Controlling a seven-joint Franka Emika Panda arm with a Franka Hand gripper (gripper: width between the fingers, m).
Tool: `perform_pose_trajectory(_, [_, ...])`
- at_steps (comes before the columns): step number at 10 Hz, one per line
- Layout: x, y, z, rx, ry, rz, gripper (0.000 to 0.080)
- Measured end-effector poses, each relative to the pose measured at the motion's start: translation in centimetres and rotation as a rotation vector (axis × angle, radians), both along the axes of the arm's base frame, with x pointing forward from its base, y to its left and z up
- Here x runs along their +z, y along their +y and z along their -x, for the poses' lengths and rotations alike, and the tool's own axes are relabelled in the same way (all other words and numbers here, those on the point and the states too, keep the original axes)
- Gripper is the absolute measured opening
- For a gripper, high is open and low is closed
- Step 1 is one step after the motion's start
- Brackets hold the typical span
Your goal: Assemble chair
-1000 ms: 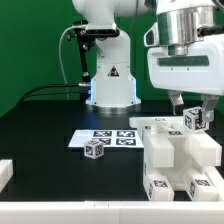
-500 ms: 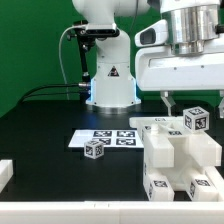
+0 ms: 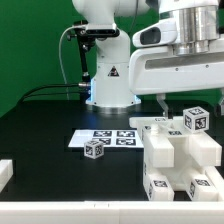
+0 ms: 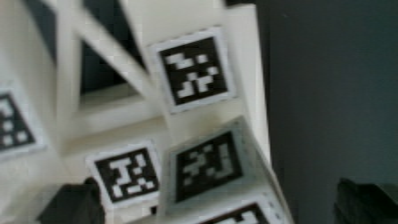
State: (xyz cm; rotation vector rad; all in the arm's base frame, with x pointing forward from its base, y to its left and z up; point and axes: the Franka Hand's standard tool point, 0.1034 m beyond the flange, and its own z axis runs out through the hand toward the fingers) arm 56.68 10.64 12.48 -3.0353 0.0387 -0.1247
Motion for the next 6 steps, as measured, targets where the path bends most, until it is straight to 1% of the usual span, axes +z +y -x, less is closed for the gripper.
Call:
perform_pose_trajectory(1, [-0.02, 0.02, 0.01, -0.042, 0.005, -0.005, 0.0649])
perform_pose_trajectory(2, [-0.03, 0.01, 0.01, -0.061, 0.007, -0.006, 0.0525])
perform_pose_trajectory(3, [-0.04, 0.01, 0.01, -0.073, 0.008, -0.007, 0.0525])
perform_pose_trajectory(4, [-0.04, 0.05, 0.02, -0.145, 0.016, -0.015, 0.0381])
perform_pose_trajectory(5, [-0.04, 0.07, 0.02, -0.213, 0.023, -0.02, 0.0278])
perform_pose_trajectory(6, [-0.04, 0.09, 0.02, -0.277, 0.03, -0.027, 0.0279])
